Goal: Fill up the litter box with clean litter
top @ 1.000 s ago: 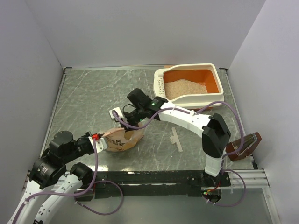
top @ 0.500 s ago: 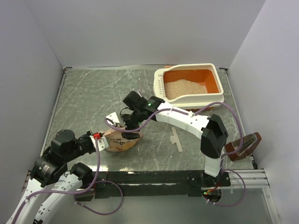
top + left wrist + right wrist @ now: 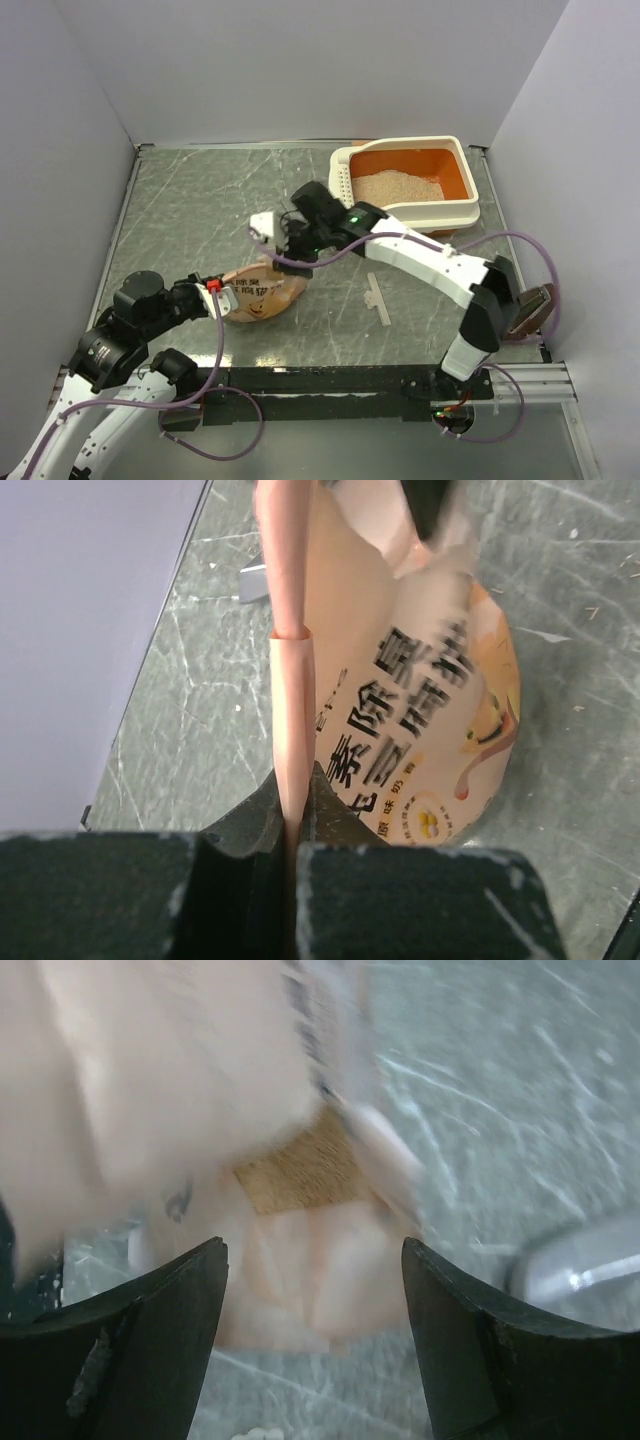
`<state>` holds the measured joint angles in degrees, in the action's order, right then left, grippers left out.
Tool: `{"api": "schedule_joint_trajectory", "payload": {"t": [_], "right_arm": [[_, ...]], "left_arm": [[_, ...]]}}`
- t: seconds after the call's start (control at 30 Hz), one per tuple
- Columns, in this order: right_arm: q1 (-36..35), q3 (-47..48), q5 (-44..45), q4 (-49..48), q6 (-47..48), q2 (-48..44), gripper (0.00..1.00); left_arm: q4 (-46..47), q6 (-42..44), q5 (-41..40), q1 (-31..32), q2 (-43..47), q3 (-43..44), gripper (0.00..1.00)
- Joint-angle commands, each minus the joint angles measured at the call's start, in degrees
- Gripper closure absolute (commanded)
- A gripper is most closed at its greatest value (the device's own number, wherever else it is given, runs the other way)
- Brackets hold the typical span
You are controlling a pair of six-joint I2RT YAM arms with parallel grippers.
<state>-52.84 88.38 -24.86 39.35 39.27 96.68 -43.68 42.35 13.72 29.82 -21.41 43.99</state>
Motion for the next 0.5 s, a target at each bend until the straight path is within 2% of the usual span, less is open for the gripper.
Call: {"api": "schedule_joint_trajectory", "payload": {"t": [0.0,0.07,0.1,0.2,0.23,0.33,0.43,0.47], "right_arm": [[6.8,-3.2,12.8,-12.2,-9.6,-9.8,0.22],[8.7,-4.1,16.1,-15.4,-15.8,-13.0,0.19],[10.9,-5.0,18.2,-17.8,-18.1,-13.8,0.13],[16.9,-4.7,15.9,-18.1,-27.3,-14.4,0.01],[18.3,-4.1,14.5,-15.6,-30.8,-13.8,0.01],[20.5,-0.3,10.8,-9.7,-33.5,-9.5,0.01],[20.3,-4.5,10.8,-12.4,-34.5,-8.4,0.01],[20.3,-6.6,11.2,-17.5,-35.7,-9.1,0.01]], "left_arm": [[6.9,1.9,0.8,0.1,0.5,4.5,0.99],[6.6,1.8,1.1,0.1,0.6,4.3,0.99],[6.5,1.8,1.3,0.1,0.8,4.2,0.99],[6.0,1.6,2.3,0.1,1.4,4.0,0.99],[5.7,1.4,2.4,0.1,1.5,4.1,0.99],[5.4,1.5,2.8,0.1,2.2,4.2,0.99],[5.2,1.6,3.2,0.1,2.5,4.0,0.99],[5.1,1.6,3.2,0.1,2.4,4.0,0.99]]}}
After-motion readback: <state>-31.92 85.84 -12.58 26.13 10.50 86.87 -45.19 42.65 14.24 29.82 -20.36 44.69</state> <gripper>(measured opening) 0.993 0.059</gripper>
